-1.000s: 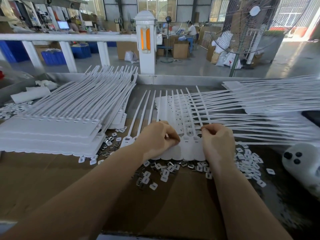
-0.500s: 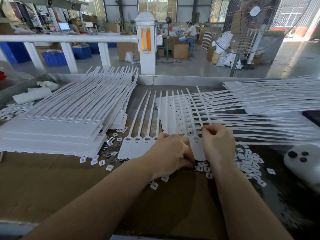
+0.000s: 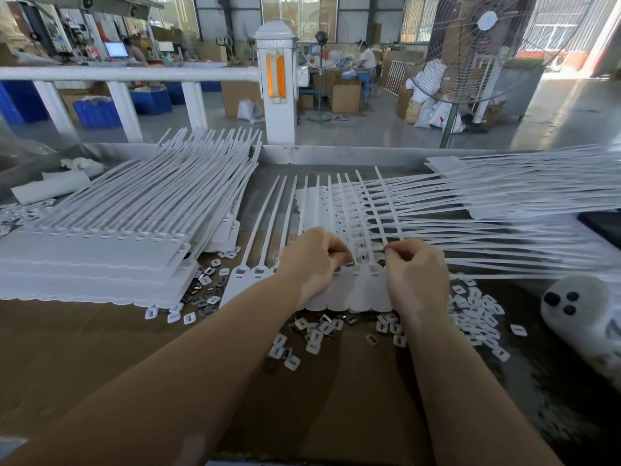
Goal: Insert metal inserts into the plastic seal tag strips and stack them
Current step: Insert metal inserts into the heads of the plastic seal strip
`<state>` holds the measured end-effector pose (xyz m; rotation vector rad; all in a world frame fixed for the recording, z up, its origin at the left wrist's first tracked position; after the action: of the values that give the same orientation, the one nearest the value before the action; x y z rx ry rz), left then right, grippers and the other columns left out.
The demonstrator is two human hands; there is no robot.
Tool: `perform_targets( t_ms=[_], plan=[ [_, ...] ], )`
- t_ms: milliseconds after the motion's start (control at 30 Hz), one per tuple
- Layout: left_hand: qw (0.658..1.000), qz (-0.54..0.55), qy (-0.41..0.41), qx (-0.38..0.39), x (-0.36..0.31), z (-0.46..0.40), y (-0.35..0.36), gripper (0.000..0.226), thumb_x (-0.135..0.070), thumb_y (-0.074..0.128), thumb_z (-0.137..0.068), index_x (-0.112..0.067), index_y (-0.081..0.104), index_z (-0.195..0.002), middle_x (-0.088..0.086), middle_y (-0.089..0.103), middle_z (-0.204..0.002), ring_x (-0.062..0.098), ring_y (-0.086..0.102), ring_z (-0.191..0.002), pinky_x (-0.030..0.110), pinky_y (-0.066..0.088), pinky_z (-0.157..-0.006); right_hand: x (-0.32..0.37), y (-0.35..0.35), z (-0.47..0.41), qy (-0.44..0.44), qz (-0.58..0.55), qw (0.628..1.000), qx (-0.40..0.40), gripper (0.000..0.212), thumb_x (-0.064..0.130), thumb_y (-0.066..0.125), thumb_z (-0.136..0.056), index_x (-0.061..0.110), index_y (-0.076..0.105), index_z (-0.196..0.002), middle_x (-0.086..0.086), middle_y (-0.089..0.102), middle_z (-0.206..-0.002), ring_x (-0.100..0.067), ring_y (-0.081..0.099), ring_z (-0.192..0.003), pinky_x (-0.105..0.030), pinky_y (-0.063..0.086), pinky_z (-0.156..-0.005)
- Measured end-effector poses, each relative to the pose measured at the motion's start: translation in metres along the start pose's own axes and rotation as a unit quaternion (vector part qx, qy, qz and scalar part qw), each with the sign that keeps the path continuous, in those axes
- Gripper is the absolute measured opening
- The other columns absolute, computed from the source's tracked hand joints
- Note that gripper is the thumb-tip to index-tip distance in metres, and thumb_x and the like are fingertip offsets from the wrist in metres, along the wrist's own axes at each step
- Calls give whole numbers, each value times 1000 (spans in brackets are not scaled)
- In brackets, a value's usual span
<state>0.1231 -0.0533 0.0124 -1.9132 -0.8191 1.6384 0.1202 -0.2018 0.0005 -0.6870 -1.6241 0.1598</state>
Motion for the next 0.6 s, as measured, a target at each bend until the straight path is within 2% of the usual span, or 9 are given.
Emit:
perform_targets(
  t_ms=[100,233,400,600],
  plan=[
    [1000,-7,4,8,-2,-4,2,14,-20,62,-88,-15,72,-97,-15,50,-74,-2,47,-67,19,35,-72,0,0,0,1,1,1000,2,11,22,53,-92,23,63,-93,1,63,-100,-17,56,-91,-47,43,-93],
    [999,-40,17,18,-4,-8,2,13,-21,65,-86,-16,73,-94,-13,51,-73,-1,46,-66,20,34,-68,2,-1,0,-4,6,1000,7,11,22,53,-92,23,63,-91,1,63,-99,-17,56,-90,-46,43,-92],
    [998,-46,10,45,-3,-10,3,13,-24,69,-83,-17,74,-92,-9,59,-79,5,51,-74,22,38,-73,3,-1,1,-4,11,1000,14,10,22,52,-92,27,57,-85,-1,63,-102,-18,57,-92,-47,43,-93],
    [999,-21,5,35,-2,-8,2,15,-23,68,-83,-16,74,-96,-2,69,-96,5,54,-78,17,38,-71,4,-1,1,-5,5,1000,10,12,21,53,-91,28,56,-83,1,63,-102,-17,56,-92,-46,43,-94]
  ],
)
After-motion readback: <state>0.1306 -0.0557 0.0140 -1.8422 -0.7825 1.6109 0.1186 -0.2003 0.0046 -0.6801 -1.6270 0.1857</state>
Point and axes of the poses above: each hand's wrist, its own z-axis away from the middle knuckle, its own y-axis out of the palm, x = y × z, the point moved 6 cm from there along -z, towards the middle knuckle
